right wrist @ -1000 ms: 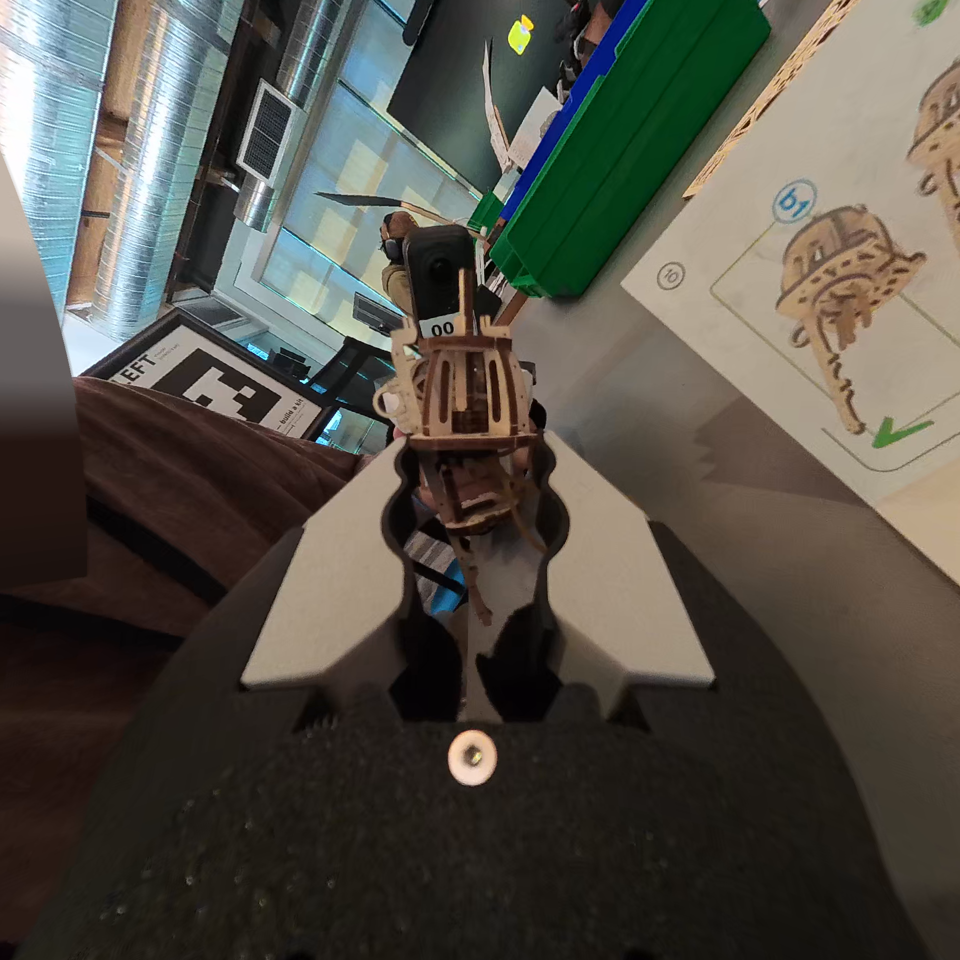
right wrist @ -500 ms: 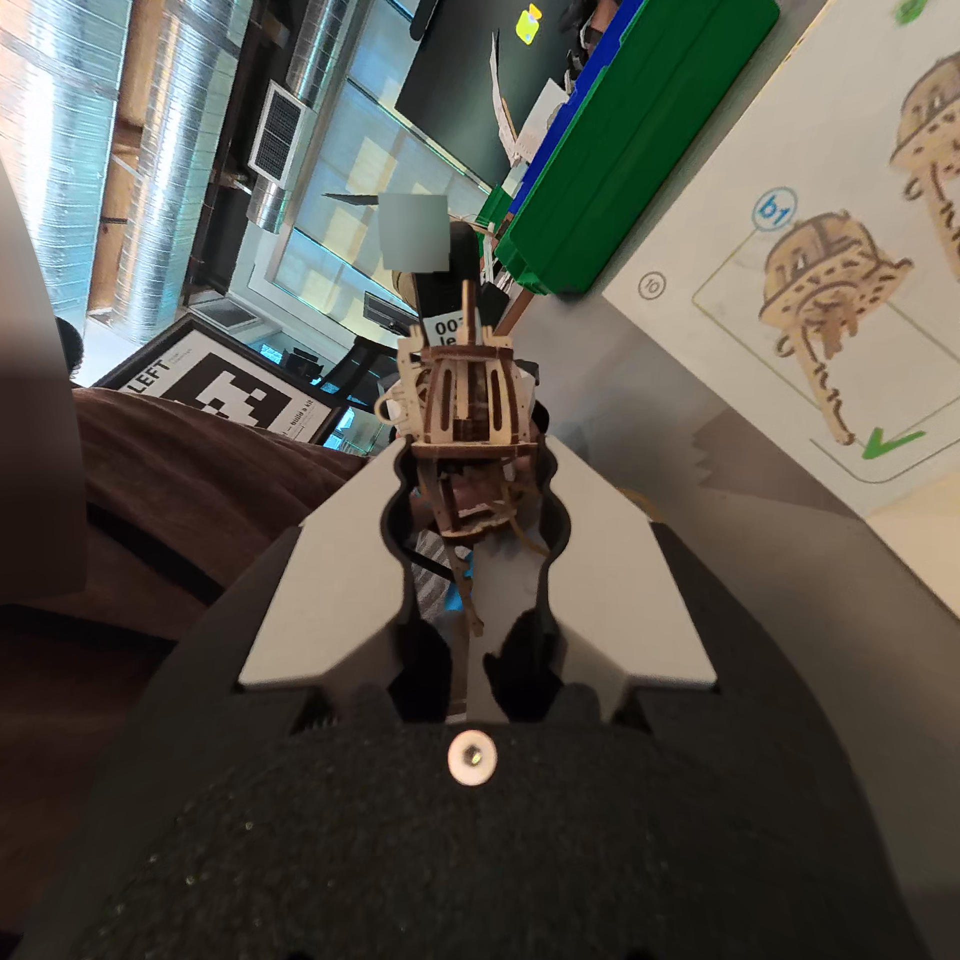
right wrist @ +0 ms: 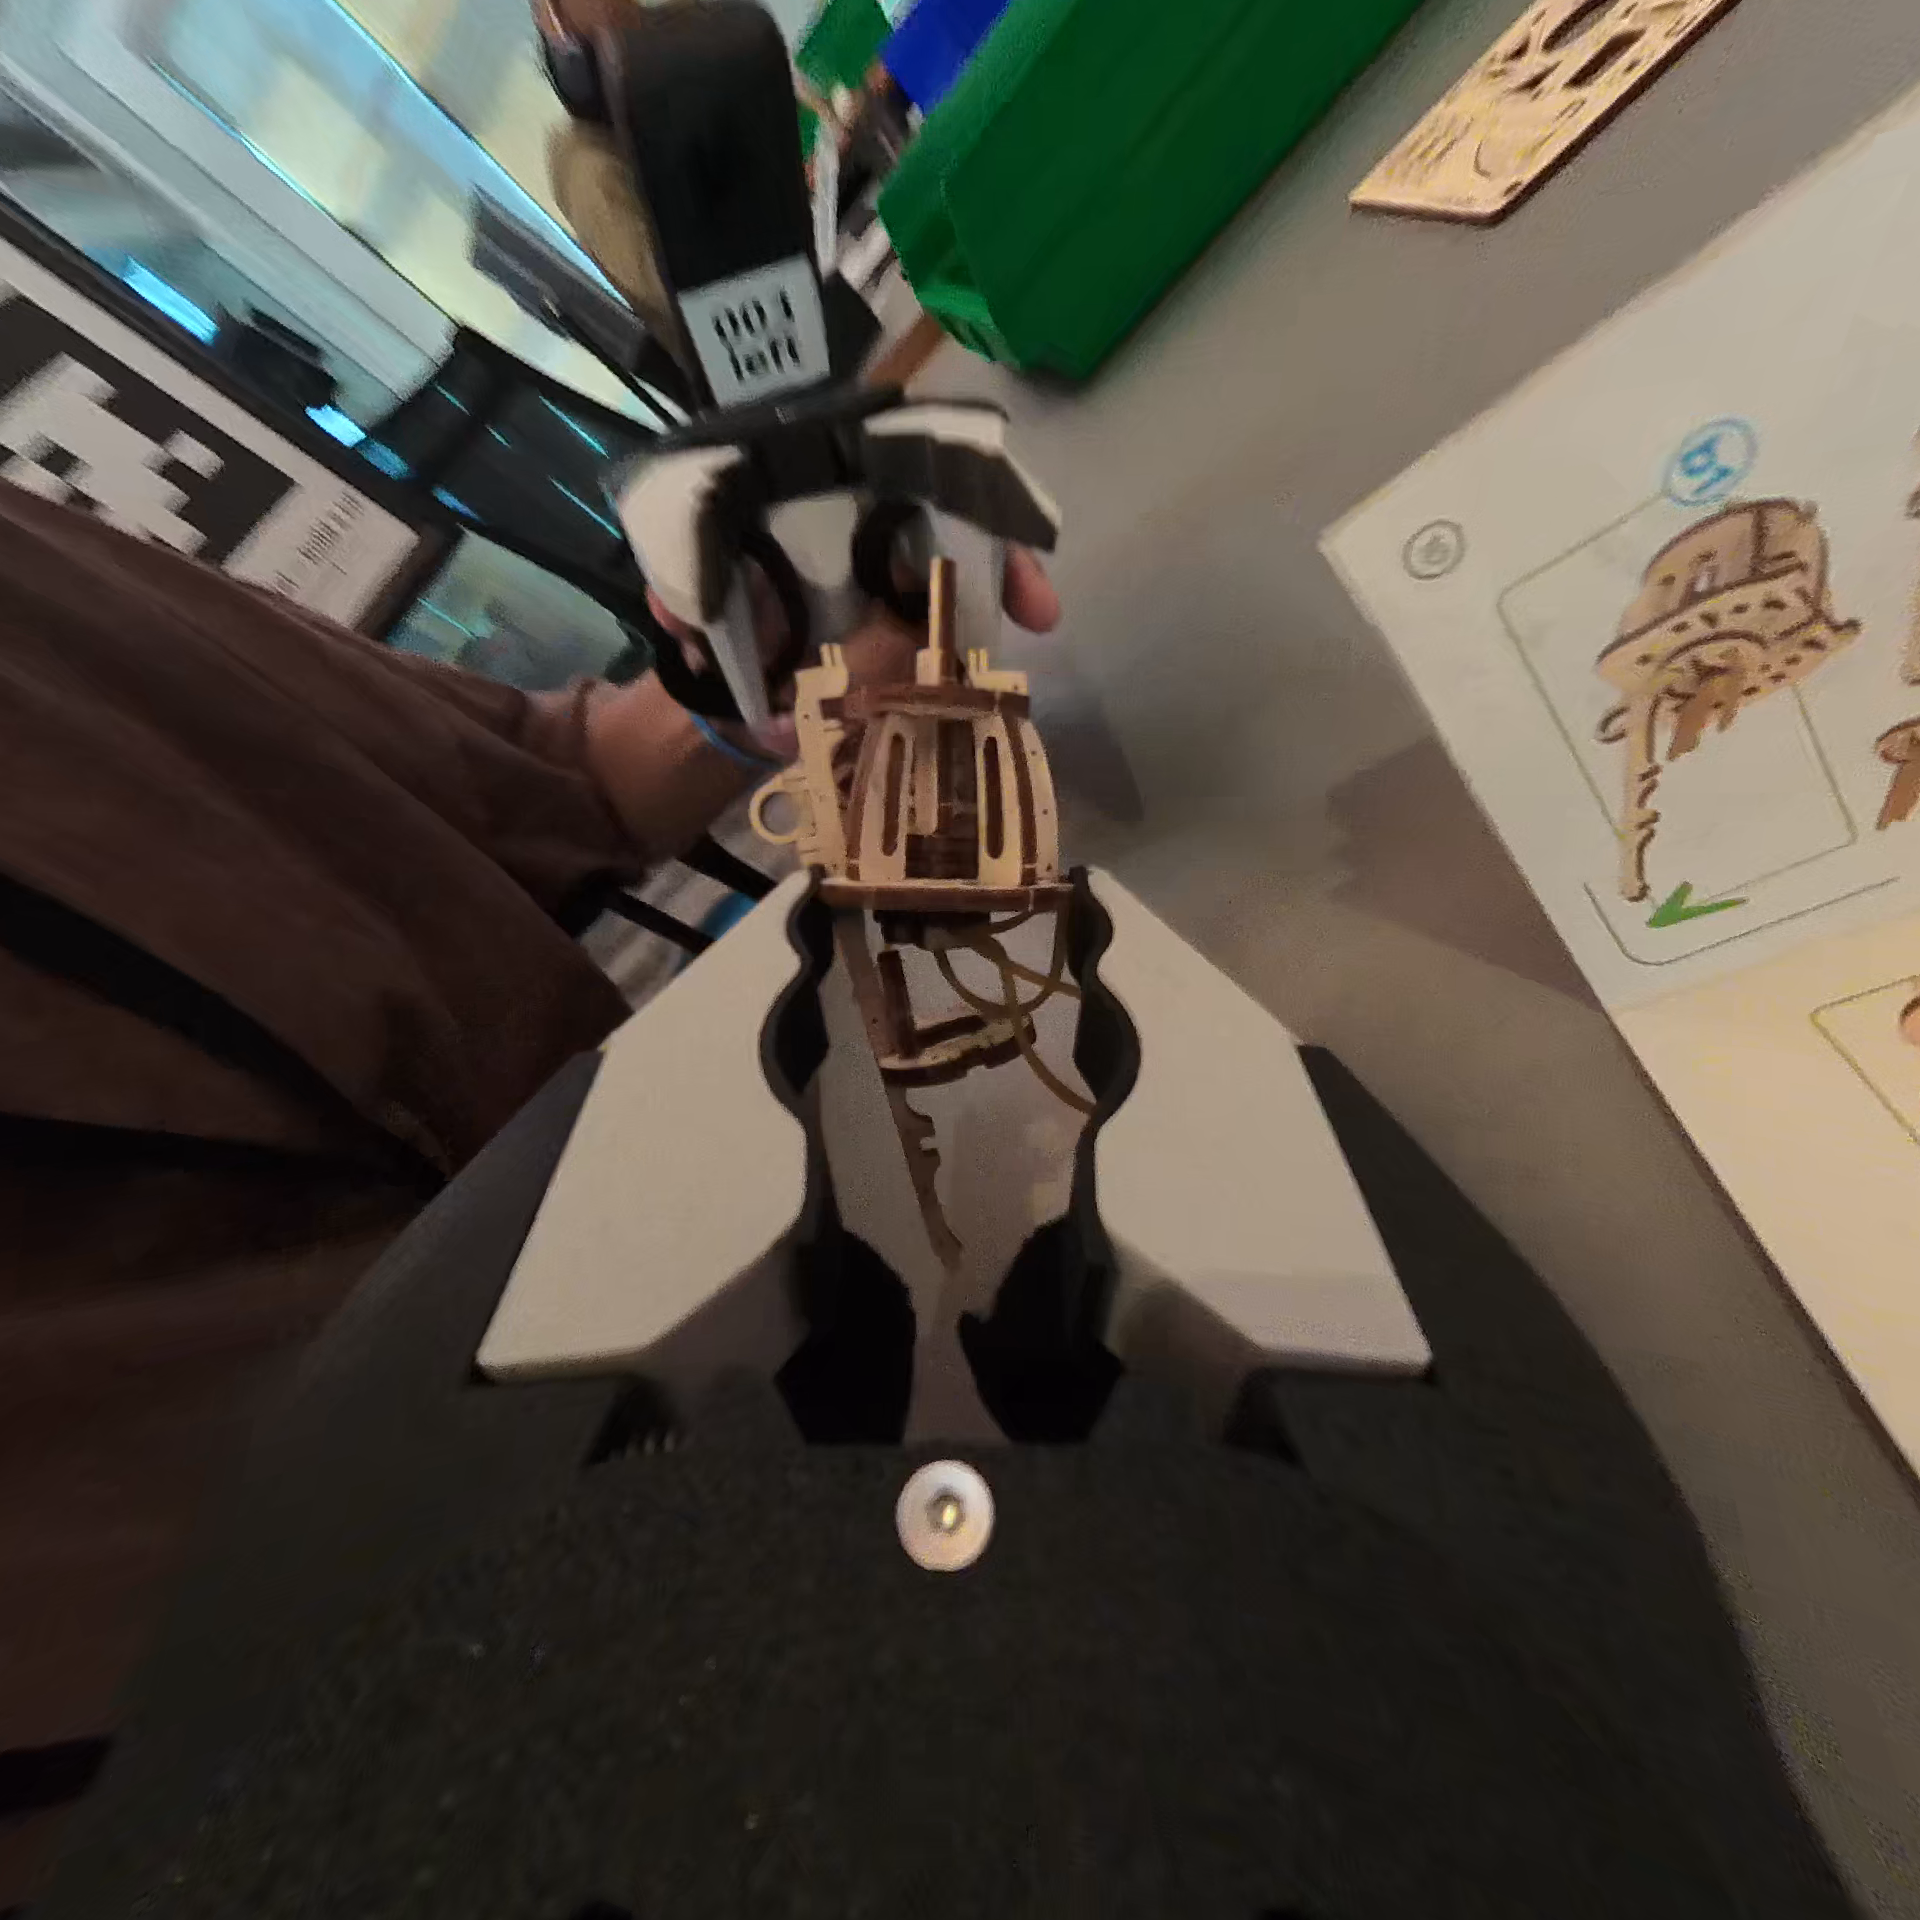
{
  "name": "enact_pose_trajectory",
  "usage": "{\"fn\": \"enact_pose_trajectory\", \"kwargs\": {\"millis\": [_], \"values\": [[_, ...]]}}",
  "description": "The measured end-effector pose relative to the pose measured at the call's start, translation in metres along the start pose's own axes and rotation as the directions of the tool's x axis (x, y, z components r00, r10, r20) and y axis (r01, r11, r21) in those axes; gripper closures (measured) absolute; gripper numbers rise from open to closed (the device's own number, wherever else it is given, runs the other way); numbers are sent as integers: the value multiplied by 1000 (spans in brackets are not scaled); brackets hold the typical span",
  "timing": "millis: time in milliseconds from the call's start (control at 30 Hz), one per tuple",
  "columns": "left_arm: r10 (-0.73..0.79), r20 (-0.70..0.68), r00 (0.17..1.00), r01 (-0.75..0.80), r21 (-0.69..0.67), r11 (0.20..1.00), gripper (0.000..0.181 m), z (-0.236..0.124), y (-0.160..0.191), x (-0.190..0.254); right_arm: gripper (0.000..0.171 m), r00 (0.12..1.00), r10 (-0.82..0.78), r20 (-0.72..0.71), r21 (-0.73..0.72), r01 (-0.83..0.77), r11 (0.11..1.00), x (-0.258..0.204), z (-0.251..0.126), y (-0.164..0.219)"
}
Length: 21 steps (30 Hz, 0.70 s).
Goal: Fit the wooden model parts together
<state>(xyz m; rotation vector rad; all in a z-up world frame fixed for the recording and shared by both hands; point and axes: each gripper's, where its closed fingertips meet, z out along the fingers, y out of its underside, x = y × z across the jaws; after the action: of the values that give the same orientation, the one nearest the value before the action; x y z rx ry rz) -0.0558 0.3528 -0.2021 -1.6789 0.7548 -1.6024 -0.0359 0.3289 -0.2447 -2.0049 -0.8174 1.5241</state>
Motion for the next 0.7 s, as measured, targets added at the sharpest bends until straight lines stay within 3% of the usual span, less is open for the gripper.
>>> {"fn": "enact_pose_trajectory", "kwargs": {"millis": [133,267,700], "values": [[89,-50,995,-95,-143,985,124,10,9,14,126,997,-65,-46,-57,63,996,-9,2,-1],[178,-94,980,-195,-229,954,140,11,15,24,126,993,-113,-33,-94,109,990,-20,2,-1],[166,-126,978,-195,-281,940,145,17,27,32,126,991,-133,-13,-152,129,980,-28,-1,9]]}}
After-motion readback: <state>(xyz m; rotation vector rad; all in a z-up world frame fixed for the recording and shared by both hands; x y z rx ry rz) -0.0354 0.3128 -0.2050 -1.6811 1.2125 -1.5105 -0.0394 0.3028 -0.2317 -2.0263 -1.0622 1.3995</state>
